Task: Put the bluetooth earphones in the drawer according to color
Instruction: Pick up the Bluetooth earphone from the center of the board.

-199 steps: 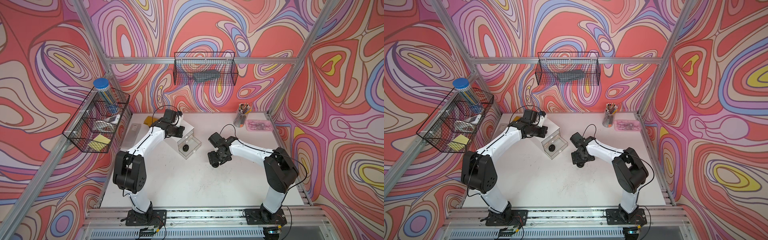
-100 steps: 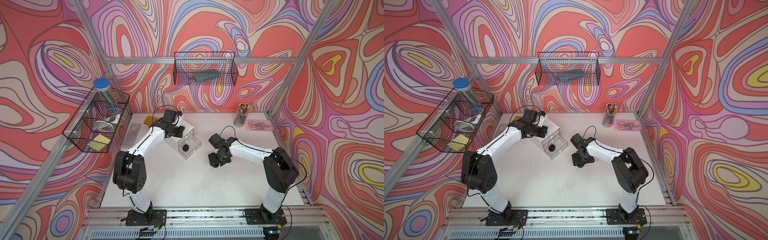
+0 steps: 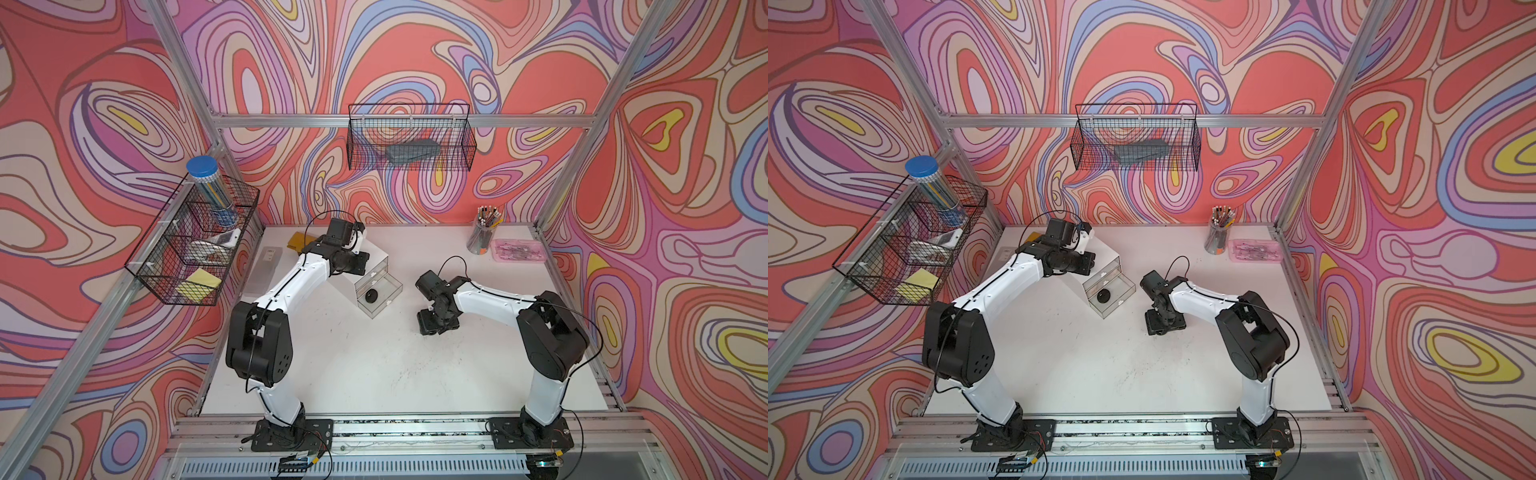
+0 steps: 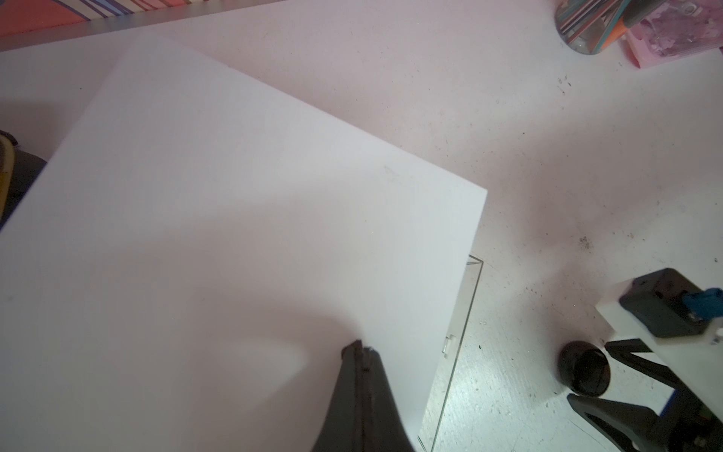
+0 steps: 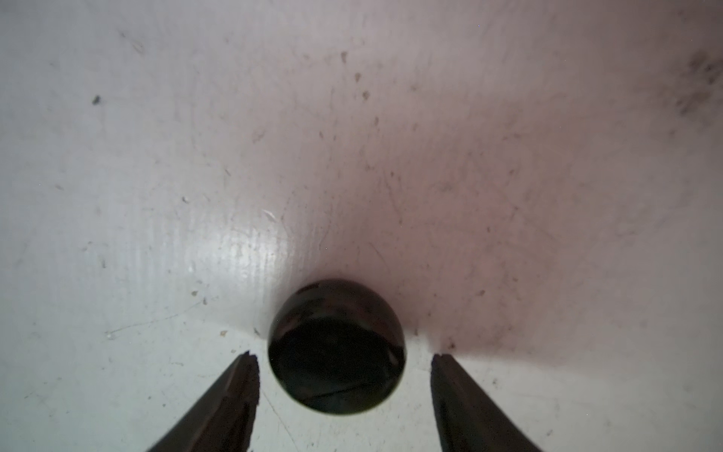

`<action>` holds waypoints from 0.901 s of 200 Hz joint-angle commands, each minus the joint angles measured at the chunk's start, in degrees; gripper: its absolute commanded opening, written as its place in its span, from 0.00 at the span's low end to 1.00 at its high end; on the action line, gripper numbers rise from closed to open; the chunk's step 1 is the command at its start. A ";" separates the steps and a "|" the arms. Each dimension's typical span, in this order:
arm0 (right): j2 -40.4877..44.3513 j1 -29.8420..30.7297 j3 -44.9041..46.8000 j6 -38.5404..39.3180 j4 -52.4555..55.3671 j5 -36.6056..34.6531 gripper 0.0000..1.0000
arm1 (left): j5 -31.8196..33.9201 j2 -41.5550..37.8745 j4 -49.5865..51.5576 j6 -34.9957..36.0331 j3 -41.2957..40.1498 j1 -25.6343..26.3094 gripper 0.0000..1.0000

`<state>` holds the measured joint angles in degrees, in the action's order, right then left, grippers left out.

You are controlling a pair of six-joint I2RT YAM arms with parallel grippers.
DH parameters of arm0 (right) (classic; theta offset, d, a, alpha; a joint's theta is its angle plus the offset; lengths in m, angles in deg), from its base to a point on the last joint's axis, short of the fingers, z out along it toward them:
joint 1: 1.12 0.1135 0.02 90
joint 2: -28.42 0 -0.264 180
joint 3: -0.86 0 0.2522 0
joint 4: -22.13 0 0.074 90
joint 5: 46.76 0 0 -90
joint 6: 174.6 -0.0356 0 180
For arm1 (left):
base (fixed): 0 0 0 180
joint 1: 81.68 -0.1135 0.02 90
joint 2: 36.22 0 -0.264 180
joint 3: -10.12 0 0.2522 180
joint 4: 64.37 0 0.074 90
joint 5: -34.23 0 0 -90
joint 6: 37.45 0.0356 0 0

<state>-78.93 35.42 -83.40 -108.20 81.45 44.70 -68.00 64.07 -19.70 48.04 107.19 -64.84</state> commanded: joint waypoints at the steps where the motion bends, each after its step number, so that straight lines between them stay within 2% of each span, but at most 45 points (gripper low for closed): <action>1: -1.10 -0.09 0.08 0.02 -1.21 0.16 0.69 | -0.10 3.44 9.86 -0.15 -1.48 0.56 0.00; 96: -2.57 -0.02 -0.18 -0.51 -1.84 0.42 0.46 | -0.18 3.63 9.92 -0.07 -1.39 0.53 0.00; 121: -1.49 0.00 -0.42 -0.76 -1.84 -0.14 0.36 | -0.18 3.70 9.95 -0.11 -1.39 0.56 0.00; 180: 1.73 0.03 -2.91 0.06 -1.74 0.04 0.31 | -0.26 3.82 9.85 -0.17 -1.46 0.56 0.00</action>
<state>-79.76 35.39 -83.97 -108.24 80.49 44.57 -68.02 64.20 -19.48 48.04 107.43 -64.84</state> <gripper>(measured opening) 0.508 0.053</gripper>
